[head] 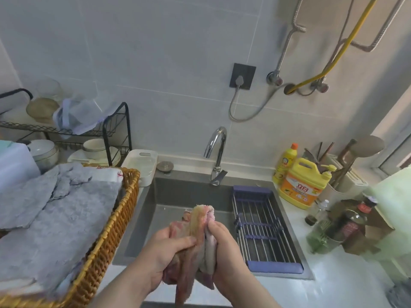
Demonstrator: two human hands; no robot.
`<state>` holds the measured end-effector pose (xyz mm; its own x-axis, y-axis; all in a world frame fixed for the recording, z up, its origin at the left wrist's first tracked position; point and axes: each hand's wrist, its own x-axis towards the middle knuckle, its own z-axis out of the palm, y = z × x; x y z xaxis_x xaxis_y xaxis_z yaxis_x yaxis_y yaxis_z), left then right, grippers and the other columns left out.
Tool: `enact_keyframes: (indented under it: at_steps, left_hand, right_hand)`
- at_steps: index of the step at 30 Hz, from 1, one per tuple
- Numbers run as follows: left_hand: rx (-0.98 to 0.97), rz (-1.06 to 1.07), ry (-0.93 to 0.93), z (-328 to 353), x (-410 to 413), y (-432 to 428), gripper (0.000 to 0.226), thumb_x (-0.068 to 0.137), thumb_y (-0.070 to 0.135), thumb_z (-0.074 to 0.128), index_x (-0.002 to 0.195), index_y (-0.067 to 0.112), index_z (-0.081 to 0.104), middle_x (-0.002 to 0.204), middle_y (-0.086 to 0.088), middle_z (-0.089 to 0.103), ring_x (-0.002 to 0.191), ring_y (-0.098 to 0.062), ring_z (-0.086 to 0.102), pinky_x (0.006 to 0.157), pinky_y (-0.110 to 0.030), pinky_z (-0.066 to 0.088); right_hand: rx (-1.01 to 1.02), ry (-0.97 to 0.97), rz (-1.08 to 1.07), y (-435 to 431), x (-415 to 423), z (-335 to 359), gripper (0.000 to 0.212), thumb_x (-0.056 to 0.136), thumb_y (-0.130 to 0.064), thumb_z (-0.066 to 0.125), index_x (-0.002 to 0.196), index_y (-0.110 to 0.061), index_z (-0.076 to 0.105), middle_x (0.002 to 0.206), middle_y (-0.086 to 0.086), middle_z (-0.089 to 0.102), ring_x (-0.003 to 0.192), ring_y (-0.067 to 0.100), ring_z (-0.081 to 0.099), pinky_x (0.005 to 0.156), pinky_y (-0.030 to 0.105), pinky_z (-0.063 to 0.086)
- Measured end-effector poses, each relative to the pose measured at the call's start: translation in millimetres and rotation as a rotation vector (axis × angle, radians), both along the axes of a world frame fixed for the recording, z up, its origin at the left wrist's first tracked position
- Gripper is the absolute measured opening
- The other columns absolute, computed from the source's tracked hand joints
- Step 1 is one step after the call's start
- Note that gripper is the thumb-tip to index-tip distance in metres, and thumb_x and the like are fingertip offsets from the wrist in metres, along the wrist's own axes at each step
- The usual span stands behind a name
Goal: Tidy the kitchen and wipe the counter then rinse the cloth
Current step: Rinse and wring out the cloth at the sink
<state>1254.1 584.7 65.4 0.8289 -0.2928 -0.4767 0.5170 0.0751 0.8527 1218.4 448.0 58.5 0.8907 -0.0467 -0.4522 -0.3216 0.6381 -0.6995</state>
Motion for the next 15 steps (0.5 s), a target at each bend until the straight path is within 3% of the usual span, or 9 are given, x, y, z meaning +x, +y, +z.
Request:
enact_keyframes:
  at_steps: [2,4,7,10,12,15]
  left_hand:
    - [0.025,-0.009,-0.011,-5,23,-2,0.011,0.084,0.004,0.070,0.093,0.001,0.064,0.051,-0.024,0.056,0.037,-0.024,0.049,0.046,-0.022,0.038]
    - [0.051,-0.003,-0.039,-9,41,-7,0.021,0.078,0.010,0.074,0.086,-0.004,0.062,0.043,-0.014,0.044,0.031,-0.014,0.033,0.044,-0.017,0.027]
    - [0.067,0.026,-0.046,-11,62,-16,0.030,0.069,0.016,0.075,0.084,-0.007,0.062,0.047,-0.016,0.043,0.033,-0.014,0.033,0.043,-0.018,0.027]
    - [0.094,0.053,-0.025,-16,85,-24,0.020,0.081,0.008,0.071,0.087,-0.006,0.059,0.040,-0.012,0.041,0.028,-0.013,0.031,0.043,-0.017,0.029]
    - [0.102,0.052,-0.018,-16,100,-30,0.020,0.079,0.008,0.072,0.086,-0.004,0.058,0.038,-0.010,0.039,0.028,-0.013,0.031,0.044,-0.018,0.029]
    - [0.119,0.068,-0.002,-16,120,-37,0.021,0.075,0.005,0.073,0.085,-0.003,0.056,0.044,-0.011,0.041,0.034,-0.014,0.033,0.046,-0.019,0.030]
  right_hand:
    - [0.002,-0.012,-0.072,5,24,-2,0.037,0.103,-0.023,0.045,0.125,0.005,0.050,0.122,0.036,0.060,0.113,0.054,0.058,0.099,0.070,0.039]
    - [-0.019,-0.016,-0.128,8,45,-6,0.042,0.103,-0.026,0.045,0.125,0.009,0.052,0.120,0.037,0.060,0.113,0.053,0.059,0.102,0.066,0.041]
    - [-0.128,0.025,-0.149,3,66,-5,0.036,0.101,-0.023,0.047,0.116,0.008,0.057,0.111,0.038,0.063,0.097,0.045,0.065,0.083,0.045,0.051]
    - [-0.281,0.064,-0.141,-11,83,-4,0.025,0.098,-0.023,0.053,0.101,-0.001,0.065,0.092,0.024,0.068,0.083,0.032,0.066,0.076,0.044,0.051]
    - [-0.427,0.079,-0.118,-25,95,-6,0.025,0.088,-0.030,0.058,0.091,-0.007,0.068,0.087,0.018,0.069,0.081,0.029,0.066,0.074,0.041,0.051]
    - [-0.524,0.114,-0.149,-52,118,-11,0.025,0.095,-0.026,0.056,0.089,-0.005,0.068,0.085,0.014,0.067,0.079,0.024,0.063,0.077,0.040,0.051]
